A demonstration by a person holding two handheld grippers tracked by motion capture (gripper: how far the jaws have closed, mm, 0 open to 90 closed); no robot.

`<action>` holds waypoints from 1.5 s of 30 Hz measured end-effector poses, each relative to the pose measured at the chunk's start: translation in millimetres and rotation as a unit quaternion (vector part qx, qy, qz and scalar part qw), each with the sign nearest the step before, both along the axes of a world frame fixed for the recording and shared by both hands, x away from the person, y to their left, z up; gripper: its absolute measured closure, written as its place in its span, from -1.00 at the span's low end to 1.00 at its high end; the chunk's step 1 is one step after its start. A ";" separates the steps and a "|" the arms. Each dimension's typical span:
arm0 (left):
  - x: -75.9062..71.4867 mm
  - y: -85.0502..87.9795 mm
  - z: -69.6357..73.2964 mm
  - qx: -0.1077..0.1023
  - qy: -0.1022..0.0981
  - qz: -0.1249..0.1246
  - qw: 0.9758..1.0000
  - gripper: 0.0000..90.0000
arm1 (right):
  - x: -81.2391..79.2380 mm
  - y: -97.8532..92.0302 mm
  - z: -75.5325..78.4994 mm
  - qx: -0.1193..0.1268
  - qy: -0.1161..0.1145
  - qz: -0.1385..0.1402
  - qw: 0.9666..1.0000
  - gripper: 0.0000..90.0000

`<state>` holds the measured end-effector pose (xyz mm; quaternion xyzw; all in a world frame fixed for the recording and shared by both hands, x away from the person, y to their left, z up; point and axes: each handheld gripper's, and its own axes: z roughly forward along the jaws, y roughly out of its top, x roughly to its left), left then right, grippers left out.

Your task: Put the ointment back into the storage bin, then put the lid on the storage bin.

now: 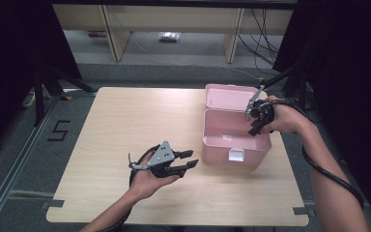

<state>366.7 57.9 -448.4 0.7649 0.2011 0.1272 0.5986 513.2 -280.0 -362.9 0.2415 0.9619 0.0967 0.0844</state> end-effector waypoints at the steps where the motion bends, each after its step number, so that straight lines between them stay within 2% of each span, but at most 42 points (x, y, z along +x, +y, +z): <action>1: -0.3 -0.5 0.1 -0.003 0.003 -0.001 1.000 0.41 | -0.1 -1.0 0.2 0.000 -0.003 0.002 1.000 0.35; 2: -0.3 -1.3 0.1 -0.007 0.005 -0.004 1.000 0.43 | -0.5 -1.4 1.5 -0.006 0.001 -0.004 1.000 0.34; 11: -1.2 -5.2 2.2 -0.019 0.009 -0.012 1.000 0.51 | 0.8 -8.4 6.9 0.013 -0.030 -0.023 0.999 0.25; 17: -1.3 -11.0 3.9 -0.030 0.023 -0.023 0.999 0.68 | 10.4 -11.6 15.0 0.033 -0.055 -0.071 0.995 0.23; 18: -1.0 -11.7 4.4 -0.025 0.024 -0.027 0.999 0.70 | 11.7 -12.2 15.4 0.036 -0.058 -0.077 0.995 0.23; 21: -0.2 -15.3 5.7 -0.027 0.030 -0.032 0.999 0.77 | 16.1 -14.4 17.5 0.054 -0.061 -0.119 0.990 0.25; 22: 0.3 -17.7 5.6 -0.038 0.031 -0.038 0.998 0.79 | 18.4 -15.8 18.1 0.058 -0.067 -0.128 0.988 0.25; 24: -0.6 -18.9 8.0 -0.030 0.031 -0.038 0.998 0.82 | 22.2 -18.0 19.8 0.065 -0.070 -0.159 0.983 0.26; 26: -0.4 -21.5 7.6 -0.041 0.033 -0.043 0.998 0.84 | 25.1 -20.4 21.3 0.073 -0.072 -0.178 0.979 0.26; 27: -1.4 -21.8 8.2 -0.035 0.036 -0.039 0.998 0.85 | 27.0 -21.7 21.8 0.076 -0.076 -0.183 0.977 0.26; 31: -1.5 -27.8 5.1 -0.040 0.041 -0.046 0.997 0.88 | 32.5 -24.9 21.7 0.086 -0.082 -0.211 0.970 0.28; 32: -1.6 -29.4 4.5 -0.041 0.044 -0.045 0.997 0.89 | 35.0 -27.0 21.3 0.090 -0.091 -0.218 0.968 0.30; 34: -1.1 -33.4 3.5 -0.048 0.049 -0.050 0.996 0.92 | 36.4 -28.8 20.6 0.105 -0.094 -0.247 0.959 0.33; 35: -1.5 -34.6 4.1 -0.044 0.053 -0.048 0.996 0.93 | 37.0 -29.7 20.7 0.107 -0.098 -0.255 0.956 0.34; 36: -1.6 -36.0 4.4 -0.044 0.055 -0.048 0.996 0.95 | 38.0 -31.9 21.4 0.106 -0.099 -0.259 0.955 0.34; 37: -0.7 -38.3 4.2 -0.051 0.057 -0.053 0.996 0.96 | 38.6 -33.5 21.7 0.108 -0.102 -0.267 0.952 0.34; 38: -1.1 -38.8 5.5 -0.044 0.058 -0.049 0.996 0.97 | 39.0 -34.8 22.1 0.111 -0.103 -0.278 0.949 0.34; 41: 0.0 -42.0 7.1 -0.041 0.052 -0.052 0.996 0.99 | 39.8 -38.8 22.9 0.111 -0.108 -0.289 0.945 0.36; 42: 0.1 -44.4 7.1 -0.046 0.053 -0.054 0.996 0.99 | 40.1 -39.7 23.5 0.112 -0.113 -0.296 0.942 0.38; 43: 0.1 -46.4 7.5 -0.042 0.050 -0.054 0.996 0.99 | 40.9 -41.8 24.4 0.111 -0.114 -0.297 0.941 0.41; 45: 0.0 -52.7 7.4 -0.041 0.041 -0.059 0.997 0.99 | 43.9 -45.3 24.8 0.114 -0.127 -0.307 0.936 0.45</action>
